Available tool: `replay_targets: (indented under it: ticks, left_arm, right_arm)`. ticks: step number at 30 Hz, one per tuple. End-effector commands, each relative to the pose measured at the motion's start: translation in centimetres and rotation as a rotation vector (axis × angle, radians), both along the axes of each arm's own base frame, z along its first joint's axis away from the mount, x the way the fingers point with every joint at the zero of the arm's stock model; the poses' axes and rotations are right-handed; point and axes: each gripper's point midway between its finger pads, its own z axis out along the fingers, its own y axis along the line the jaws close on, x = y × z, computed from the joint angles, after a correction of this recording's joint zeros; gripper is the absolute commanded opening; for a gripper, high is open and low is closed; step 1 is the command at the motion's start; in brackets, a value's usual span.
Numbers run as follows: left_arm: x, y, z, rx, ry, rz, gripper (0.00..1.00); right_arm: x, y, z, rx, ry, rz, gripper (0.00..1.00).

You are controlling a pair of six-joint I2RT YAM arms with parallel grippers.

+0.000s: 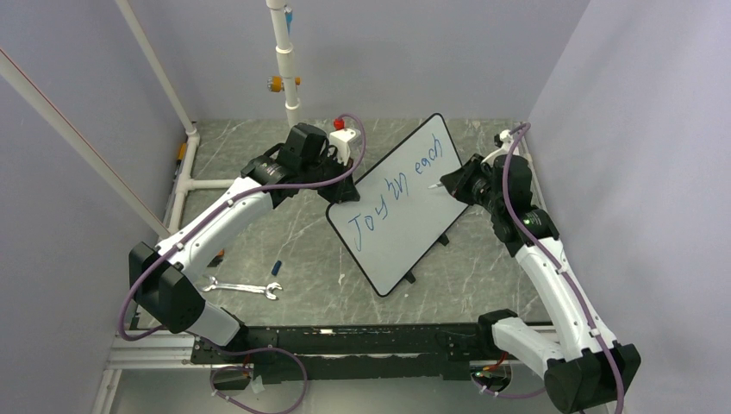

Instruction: Write a sentence on the whiteboard

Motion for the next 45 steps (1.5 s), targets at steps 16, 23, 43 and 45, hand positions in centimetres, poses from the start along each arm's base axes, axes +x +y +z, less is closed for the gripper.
replay_targets:
  ticks: [16, 23, 43, 45]
  left_arm:
    - [2.8, 4.1, -3.5, 0.264, -0.146, 0.033, 0.00]
    - [2.7, 4.1, -2.5, 0.215, -0.158, 0.040, 0.00]
    - [3.5, 4.6, -2.1, 0.172, -0.118, 0.082, 0.00]
    - [3.7, 4.8, -2.3, 0.174, -0.109, 0.087, 0.00]
  right_arm:
    - [-4.6, 4.5, 1.1, 0.075, -0.059, 0.157, 0.00]
    - [-5.3, 5.5, 1.1, 0.075, -0.159, 0.212, 0.00]
    - [-6.4, 10.3, -0.3, 0.041, -0.370, 0.427, 0.00]
    - [-6.7, 11.1, -0.3, 0.037, -0.384, 0.452, 0.00]
